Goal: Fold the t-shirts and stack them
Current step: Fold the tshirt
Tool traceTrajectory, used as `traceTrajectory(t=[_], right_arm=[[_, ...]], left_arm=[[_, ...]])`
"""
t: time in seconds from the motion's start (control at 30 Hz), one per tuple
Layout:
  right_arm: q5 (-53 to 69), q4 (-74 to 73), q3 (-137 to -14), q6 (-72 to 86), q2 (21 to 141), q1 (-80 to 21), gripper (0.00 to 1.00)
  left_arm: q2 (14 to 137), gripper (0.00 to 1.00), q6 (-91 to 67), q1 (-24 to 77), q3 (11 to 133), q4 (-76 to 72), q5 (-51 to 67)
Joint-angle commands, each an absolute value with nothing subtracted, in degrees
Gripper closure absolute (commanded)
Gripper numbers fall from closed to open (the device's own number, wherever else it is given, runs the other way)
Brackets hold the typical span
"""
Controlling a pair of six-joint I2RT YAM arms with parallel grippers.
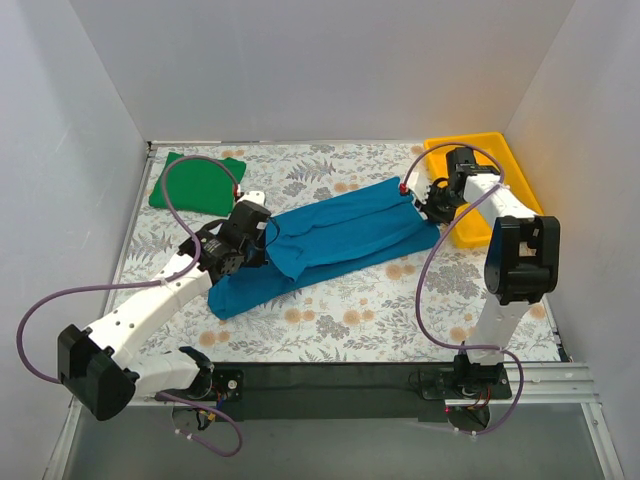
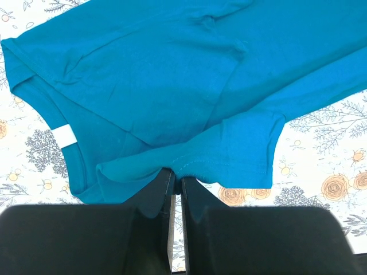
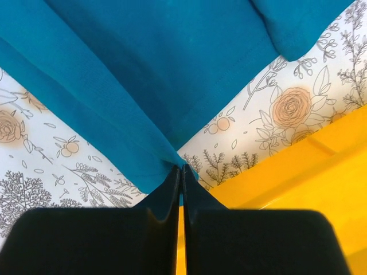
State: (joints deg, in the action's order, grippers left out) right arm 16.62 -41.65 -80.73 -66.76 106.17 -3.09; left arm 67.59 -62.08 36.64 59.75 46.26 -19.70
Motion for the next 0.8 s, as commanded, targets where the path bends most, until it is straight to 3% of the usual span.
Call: traceTrajectory(t=[0.0,0.23,0.33,0.37,0.47,0.77], right_arm=[[16.79,-39.82,-84.11,-64.60,107.05,-3.78,0.99],[15.73,-39.20,-87.01,-62.75,110.13,-5.19,0.99],[14.94,-38.50,-87.98,-61.35,111.18,-5.36,0.89],[14.59,-37.97,-88.15,-60.74,111.53,-5.36,0.79],[13.19,-35.08,-88.59,-55.92,111.10,-5.54,0.70],[20.20,-32.96,-86.24,-50.01,105.49,-5.45,0.65]], left_arm=[[67.59,1.00,-60.91,35.95,61.70,44.83,-20.39],[69.52,1.00,-60.29,34.45,62.67,43.59,-20.04],[70.05,1.00,-60.12,34.10,62.84,42.98,-19.86],[70.31,1.00,-60.03,33.93,62.84,42.89,-19.69],[70.93,1.00,-59.77,33.40,63.28,42.54,-19.42],[72.77,1.00,-59.15,31.29,63.81,41.13,-18.90]])
